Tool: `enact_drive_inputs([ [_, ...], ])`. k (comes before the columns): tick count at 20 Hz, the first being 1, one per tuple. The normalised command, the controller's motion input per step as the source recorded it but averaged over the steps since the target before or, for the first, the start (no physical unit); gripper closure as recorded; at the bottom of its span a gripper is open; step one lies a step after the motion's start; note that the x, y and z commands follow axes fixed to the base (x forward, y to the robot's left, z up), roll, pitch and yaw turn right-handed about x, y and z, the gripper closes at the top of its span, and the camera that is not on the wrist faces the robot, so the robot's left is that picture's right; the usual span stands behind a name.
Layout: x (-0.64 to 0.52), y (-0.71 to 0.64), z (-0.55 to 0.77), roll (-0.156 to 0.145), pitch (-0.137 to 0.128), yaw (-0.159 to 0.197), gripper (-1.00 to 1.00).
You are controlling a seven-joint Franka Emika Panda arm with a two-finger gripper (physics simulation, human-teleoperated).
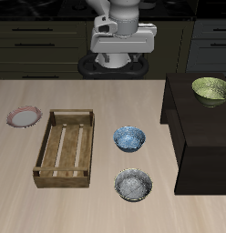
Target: Place the blue bowl on the plate
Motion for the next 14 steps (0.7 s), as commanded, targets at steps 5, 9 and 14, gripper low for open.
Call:
enact_drive_inputs([
  [5,0.32,-0.06,-0.06,-0.014,-0.02,-0.005,-1.0],
  [9,0.28,-0.04,-0.04,-0.008,-0.024,0.0,-1.0],
  [14,0.42,0.01,-0.09,-0.034,-0.002,0.015,-1.0],
])
